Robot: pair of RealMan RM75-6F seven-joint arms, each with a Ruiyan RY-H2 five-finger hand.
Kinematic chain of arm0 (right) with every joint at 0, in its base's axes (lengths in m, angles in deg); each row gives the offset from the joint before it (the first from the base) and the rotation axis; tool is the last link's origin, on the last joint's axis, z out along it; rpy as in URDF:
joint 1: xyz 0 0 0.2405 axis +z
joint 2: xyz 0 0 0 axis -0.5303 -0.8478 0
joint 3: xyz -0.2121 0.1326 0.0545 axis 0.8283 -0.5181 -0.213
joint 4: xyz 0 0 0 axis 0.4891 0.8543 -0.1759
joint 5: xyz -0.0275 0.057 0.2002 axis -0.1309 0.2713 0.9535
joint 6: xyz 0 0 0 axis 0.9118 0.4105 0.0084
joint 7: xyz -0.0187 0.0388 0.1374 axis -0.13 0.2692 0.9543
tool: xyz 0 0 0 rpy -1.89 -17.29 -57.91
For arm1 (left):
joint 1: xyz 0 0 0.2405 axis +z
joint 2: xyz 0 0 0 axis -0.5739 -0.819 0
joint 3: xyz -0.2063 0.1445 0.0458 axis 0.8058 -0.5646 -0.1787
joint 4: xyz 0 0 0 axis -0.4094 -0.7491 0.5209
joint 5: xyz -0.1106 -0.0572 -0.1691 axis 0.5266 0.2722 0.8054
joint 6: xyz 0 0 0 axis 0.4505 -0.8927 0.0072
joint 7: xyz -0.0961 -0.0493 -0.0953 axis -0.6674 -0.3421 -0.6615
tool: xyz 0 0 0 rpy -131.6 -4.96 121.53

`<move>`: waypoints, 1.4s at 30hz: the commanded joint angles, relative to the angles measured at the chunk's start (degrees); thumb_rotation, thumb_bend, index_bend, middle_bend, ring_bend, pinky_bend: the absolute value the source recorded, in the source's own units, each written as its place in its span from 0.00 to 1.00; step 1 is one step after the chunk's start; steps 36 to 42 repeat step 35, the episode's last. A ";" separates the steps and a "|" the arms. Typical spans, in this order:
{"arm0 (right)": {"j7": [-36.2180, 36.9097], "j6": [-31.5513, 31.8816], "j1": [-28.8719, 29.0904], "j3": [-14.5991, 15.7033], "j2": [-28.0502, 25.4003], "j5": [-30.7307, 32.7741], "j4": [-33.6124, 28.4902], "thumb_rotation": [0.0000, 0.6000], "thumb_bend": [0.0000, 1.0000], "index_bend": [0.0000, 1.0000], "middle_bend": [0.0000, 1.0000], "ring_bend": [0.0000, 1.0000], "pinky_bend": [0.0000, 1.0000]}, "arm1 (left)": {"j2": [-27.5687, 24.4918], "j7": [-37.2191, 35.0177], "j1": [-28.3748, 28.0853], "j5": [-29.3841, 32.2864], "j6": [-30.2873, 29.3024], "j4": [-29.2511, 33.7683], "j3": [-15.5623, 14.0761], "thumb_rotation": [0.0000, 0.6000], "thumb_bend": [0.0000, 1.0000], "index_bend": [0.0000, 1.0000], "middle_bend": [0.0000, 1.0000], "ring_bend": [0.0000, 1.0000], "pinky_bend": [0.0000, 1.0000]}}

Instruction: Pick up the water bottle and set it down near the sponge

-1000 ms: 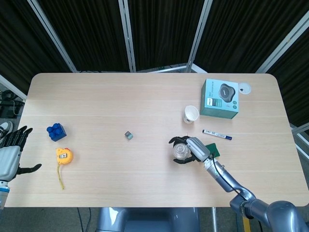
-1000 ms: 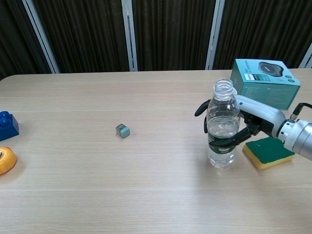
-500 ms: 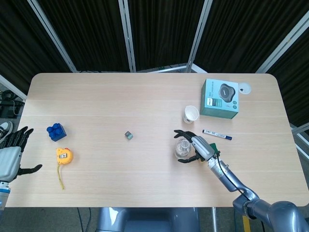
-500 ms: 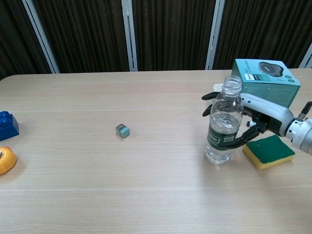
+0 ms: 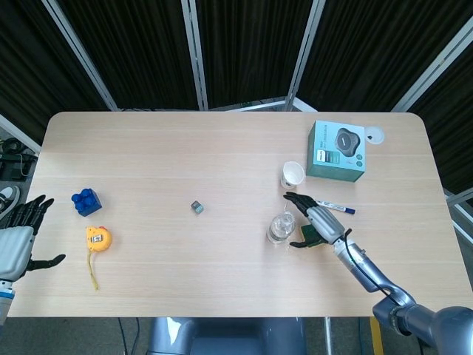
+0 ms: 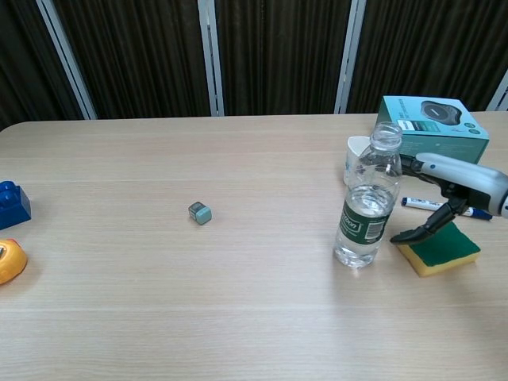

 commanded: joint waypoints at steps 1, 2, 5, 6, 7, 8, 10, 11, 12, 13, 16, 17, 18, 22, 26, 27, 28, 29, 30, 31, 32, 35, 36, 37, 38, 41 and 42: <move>-6.62 -2.31 -1.13 0.20 -4.48 2.33 -4.36 1.00 0.00 0.00 0.00 0.00 0.00 | -0.57 -0.85 0.28 -1.27 -0.50 0.35 -0.33 1.00 0.00 0.00 0.00 0.00 0.00; -8.99 -2.53 -1.57 0.25 -5.63 2.87 -5.52 1.00 0.00 0.00 0.00 0.00 0.00 | -0.83 -1.32 0.41 -1.81 -0.65 0.44 -0.48 1.00 0.00 0.00 0.00 0.00 0.00; -17.25 -2.61 -3.58 0.13 -9.12 5.33 -9.28 1.00 0.00 0.00 0.00 0.00 0.00 | -1.92 -2.85 0.72 -3.28 -0.89 0.73 -0.95 1.00 0.00 0.00 0.00 0.00 0.00; -19.69 -2.50 -4.28 -0.01 -10.12 6.26 -10.46 1.00 0.00 0.00 0.00 0.00 0.00 | -2.12 -3.14 0.85 -3.68 -1.15 0.80 -1.01 1.00 0.00 0.00 0.00 0.00 0.00; -21.73 -2.05 -5.05 -0.02 -11.06 6.93 -11.04 1.00 0.00 0.00 0.00 0.00 0.00 | -2.25 -3.41 0.99 -4.05 -1.51 0.89 -1.02 1.00 0.00 0.00 0.00 0.00 0.00; -24.18 -1.41 -5.99 -0.15 -12.13 7.82 -12.32 1.00 0.00 0.00 0.00 0.00 0.00 | -2.41 -3.78 1.16 -4.51 -1.85 0.96 -1.10 1.00 0.00 0.00 0.00 0.00 0.00; -27.71 -0.10 -7.71 -0.53 -13.69 9.57 -14.33 1.00 0.00 0.00 0.00 0.00 0.00 | -2.64 -4.39 1.41 -5.19 -2.37 1.00 -1.19 1.00 0.00 0.00 0.00 0.00 0.00; -29.95 1.10 -9.15 -0.78 -14.96 10.89 -16.13 1.00 0.00 0.00 0.00 0.00 0.00 | -2.77 -4.75 1.58 -5.68 -2.76 0.94 -1.26 1.00 0.00 0.00 0.00 0.00 0.00; -31.46 2.14 -10.17 -1.06 -15.81 11.83 -17.49 1.00 0.00 0.00 0.00 0.00 0.00 | -2.84 -4.98 1.69 -6.01 -3.00 0.90 -1.31 1.00 0.00 0.00 0.00 0.00 0.00; -32.82 3.23 -11.16 -1.34 -16.64 12.67 -18.79 1.00 0.00 0.00 0.00 0.00 0.00 | -2.91 -5.22 1.80 -6.31 -3.23 0.89 -1.34 1.00 0.00 0.00 0.00 0.00 0.00; -37.18 7.57 -14.56 -2.55 -19.20 15.51 -23.38 1.00 0.00 0.00 0.00 0.00 0.00 | -2.96 -5.82 2.30 -7.52 -4.56 0.71 -1.37 1.00 0.00 0.00 0.00 0.00 0.00; -38.19 9.07 -15.57 -2.92 -19.94 16.15 -24.84 1.00 0.00 0.00 0.00 0.00 0.00 | -2.86 -5.89 2.44 -7.86 -5.00 0.54 -1.34 1.00 0.00 0.00 0.00 0.00 0.00; -38.95 10.81 -16.65 -3.34 -20.76 16.70 -26.39 1.00 0.00 0.00 0.00 0.00 0.00 | -2.75 -5.89 2.58 -8.16 -5.43 0.36 -1.31 1.00 0.00 0.00 0.00 0.00 0.00; -39.87 16.20 -19.64 -4.14 -23.55 16.68 -31.27 1.00 0.00 0.00 0.00 0.00 0.00 | -2.47 -6.14 2.95 -9.10 -6.38 -0.09 -1.39 1.00 0.00 0.00 0.00 0.00 0.00; -42.33 22.25 -23.12 -4.39 -26.37 15.71 -37.26 1.00 0.00 0.00 0.00 0.00 0.00 | -2.20 -6.30 3.37 -10.60 -7.47 -0.85 -1.63 1.00 0.00 0.00 0.00 0.00 0.00; -43.47 22.94 -23.68 -4.41 -26.80 15.85 -38.51 1.00 0.00 0.00 0.00 0.00 0.00 | -2.04 -6.20 3.47 -10.89 -7.80 -1.02 -1.62 1.00 0.00 0.00 0.00 0.00 0.00; -44.68 23.59 -24.16 -4.45 -27.13 15.90 -39.63 1.00 0.00 0.00 0.00 0.00 0.00 | -1.88 -6.09 3.56 -11.19 -8.11 -1.19 -1.61 1.00 0.00 0.00 0.00 0.00 0.00; -45.83 24.24 -24.58 -4.51 -27.33 15.87 -40.59 1.00 0.00 0.00 0.00 0.00 0.00 | -1.78 -6.09 3.65 -11.43 -8.35 -1.29 -1.63 1.00 0.00 0.00 0.00 0.00 0.00; -46.68 24.86 -24.94 -4.56 -27.44 15.65 -41.36 1.00 0.00 0.00 0.00 0.00 0.00 | -1.74 -6.22 3.75 -11.63 -8.60 -1.32 -1.64 1.00 0.00 0.00 0.00 0.00 0.00; -47.35 25.57 -25.35 -4.63 -27.52 15.26 -42.18 1.00 0.00 0.00 0.00 0.00 0.00 | -1.73 -6.42 3.87 -11.86 -8.94 -1.36 -1.60 1.00 0.00 0.00 0.00 0.00 0.00; -47.75 25.90 -25.63 -4.66 -27.59 15.08 -42.64 1.00 0.00 0.00 0.00 0.00 0.00 | -1.74 -6.51 3.96 -12.00 -9.22 -1.45 -1.55 1.00 0.00 0.00 0.00 0.00 0.00; -48.55 26.60 -26.28 -5.00 -27.68 14.70 -43.59 1.00 0.00 0.00 0.00 0.00 0.00 | -1.81 -7.00 4.16 -12.24 -9.69 -1.54 -1.48 1.00 0.00 0.00 0.00 0.00 0.00; -48.55 26.60 -26.28 -5.00 -27.68 14.70 -43.59 1.00 0.00 0.00 0.00 0.00 0.00 | -1.81 -7.00 4.16 -12.24 -9.69 -1.54 -1.48 1.00 0.00 0.00 0.00 0.00 0.00; -48.55 26.60 -26.28 -5.00 -27.68 14.70 -43.59 1.00 0.00 0.00 0.00 0.00 0.00 | -1.81 -7.00 4.16 -12.24 -9.69 -1.54 -1.48 1.00 0.00 0.00 0.00 0.00 0.00; -48.55 26.60 -26.28 -5.00 -27.68 14.70 -43.59 1.00 0.00 0.00 0.00 0.00 0.00 | -1.81 -7.00 4.16 -12.24 -9.69 -1.54 -1.48 1.00 0.00 0.00 0.00 0.00 0.00; -48.55 26.60 -26.28 -5.00 -27.68 14.70 -43.59 1.00 0.00 0.00 0.00 0.00 0.00 | -1.81 -7.00 4.16 -12.24 -9.69 -1.54 -1.48 1.00 0.00 0.00 0.00 0.00 0.00; -48.55 26.60 -26.28 -5.00 -27.68 14.70 -43.59 1.00 0.00 0.00 0.00 0.00 0.00 | -1.81 -7.00 4.16 -12.24 -9.69 -1.54 -1.48 1.00 0.00 0.00 0.00 0.00 0.00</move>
